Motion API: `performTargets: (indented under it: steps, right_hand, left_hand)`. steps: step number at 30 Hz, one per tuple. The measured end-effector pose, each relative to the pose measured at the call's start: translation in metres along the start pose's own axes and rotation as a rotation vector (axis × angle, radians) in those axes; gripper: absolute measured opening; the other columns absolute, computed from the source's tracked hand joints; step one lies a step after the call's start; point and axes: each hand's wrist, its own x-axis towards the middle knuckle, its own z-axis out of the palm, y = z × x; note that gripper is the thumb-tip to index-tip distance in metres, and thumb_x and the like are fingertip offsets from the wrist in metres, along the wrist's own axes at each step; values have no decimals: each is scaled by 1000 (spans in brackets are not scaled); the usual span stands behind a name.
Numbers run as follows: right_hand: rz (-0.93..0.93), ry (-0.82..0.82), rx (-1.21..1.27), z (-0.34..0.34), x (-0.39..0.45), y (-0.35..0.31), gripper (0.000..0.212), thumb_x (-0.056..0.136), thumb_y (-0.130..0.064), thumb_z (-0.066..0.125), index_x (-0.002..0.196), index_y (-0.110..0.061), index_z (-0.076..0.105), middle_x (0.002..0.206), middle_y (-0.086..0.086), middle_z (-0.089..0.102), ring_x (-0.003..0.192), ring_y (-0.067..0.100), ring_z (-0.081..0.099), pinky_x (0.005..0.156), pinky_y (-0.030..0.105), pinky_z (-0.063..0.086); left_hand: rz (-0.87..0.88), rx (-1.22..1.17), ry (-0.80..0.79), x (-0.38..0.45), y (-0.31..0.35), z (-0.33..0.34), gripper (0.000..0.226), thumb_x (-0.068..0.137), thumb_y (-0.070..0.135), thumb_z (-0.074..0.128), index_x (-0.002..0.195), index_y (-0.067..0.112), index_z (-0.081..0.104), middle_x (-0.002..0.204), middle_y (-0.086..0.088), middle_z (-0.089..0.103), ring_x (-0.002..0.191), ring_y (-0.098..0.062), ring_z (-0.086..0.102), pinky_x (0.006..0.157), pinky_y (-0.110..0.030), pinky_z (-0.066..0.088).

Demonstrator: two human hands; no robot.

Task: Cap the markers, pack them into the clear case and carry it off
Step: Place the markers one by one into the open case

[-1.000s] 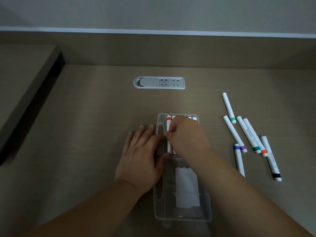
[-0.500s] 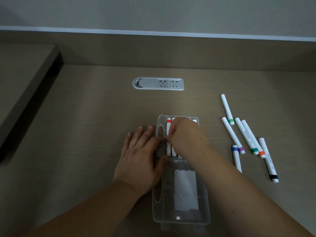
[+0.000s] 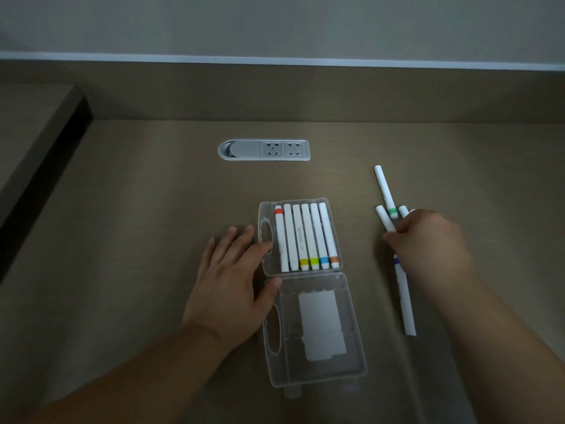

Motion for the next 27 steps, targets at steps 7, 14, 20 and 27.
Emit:
performTargets:
  steps: [7, 14, 20, 27]
  right_hand:
    - [-81, 37, -78, 8, 5, 5, 17, 85, -22, 61, 90, -11, 72, 88, 8, 67, 79, 31, 63, 66, 30, 48]
    - [129, -381, 832, -15, -20, -24, 16, 83, -15, 74, 78, -2, 65, 52, 1, 48, 39, 14, 40, 37, 21, 30]
    - [402, -888, 1242, -10, -41, -34, 16, 90, -23, 63, 77, -19, 56, 53, -7, 36, 39, 4, 26, 38, 17, 11]
    - [405, -993, 1433, 1, -50, -31, 20, 83, -25, 65, 100, -17, 59, 56, -6, 49, 36, 2, 33, 34, 14, 18]
  left_hand:
    - [-10, 31, -12, 0, 0, 1, 66, 89, 66, 29, 150, 40, 27, 163, 8, 22, 152, -12, 3, 124, -47, 7]
    - [-14, 42, 2, 0, 1, 2, 65, 90, 64, 31, 150, 38, 31, 162, 6, 25, 152, -13, 7, 124, -47, 9]
    - [-14, 51, 14, 0, 1, 2, 64, 90, 63, 32, 149, 38, 32, 161, 6, 27, 152, -14, 9, 124, -45, 8]
    - [-11, 52, 16, 0, 1, 2, 64, 91, 63, 32, 149, 37, 32, 161, 5, 28, 152, -15, 11, 124, -46, 9]
